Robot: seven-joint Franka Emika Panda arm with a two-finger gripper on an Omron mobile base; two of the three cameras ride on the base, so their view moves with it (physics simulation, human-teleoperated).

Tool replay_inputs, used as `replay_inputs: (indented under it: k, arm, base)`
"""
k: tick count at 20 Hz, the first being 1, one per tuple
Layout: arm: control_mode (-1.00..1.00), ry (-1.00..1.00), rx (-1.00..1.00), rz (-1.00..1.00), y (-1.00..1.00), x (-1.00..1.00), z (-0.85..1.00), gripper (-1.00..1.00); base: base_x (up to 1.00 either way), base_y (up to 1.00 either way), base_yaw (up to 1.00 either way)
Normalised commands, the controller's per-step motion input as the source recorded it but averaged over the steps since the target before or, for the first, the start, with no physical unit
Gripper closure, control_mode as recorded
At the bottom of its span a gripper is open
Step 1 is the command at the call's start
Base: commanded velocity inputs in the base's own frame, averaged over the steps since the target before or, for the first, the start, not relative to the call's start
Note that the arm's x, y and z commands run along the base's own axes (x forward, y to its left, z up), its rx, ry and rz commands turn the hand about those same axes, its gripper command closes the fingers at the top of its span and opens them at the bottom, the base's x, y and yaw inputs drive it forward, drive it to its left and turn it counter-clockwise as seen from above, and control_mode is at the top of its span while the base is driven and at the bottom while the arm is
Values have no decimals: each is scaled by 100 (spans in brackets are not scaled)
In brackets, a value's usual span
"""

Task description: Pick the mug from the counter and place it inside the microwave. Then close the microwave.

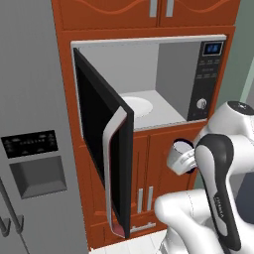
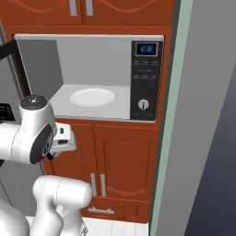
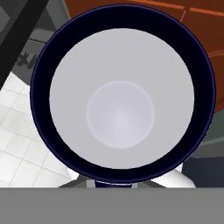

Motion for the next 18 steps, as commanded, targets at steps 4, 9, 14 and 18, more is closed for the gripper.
replay_inputs:
  k: [4, 9, 14, 18]
  arm:
    - [-100, -3, 0, 0, 0, 10, 18, 100]
    - [-100, 0, 0, -4, 0, 39, 29, 100]
    - [-100, -5, 0, -15, 0, 58, 10, 100]
    - [-100, -11, 0, -19, 0, 58, 3, 100]
  base:
    - [0, 0, 0]
    - [0, 0, 0]
    - [0, 0, 0]
    - [0, 0, 0]
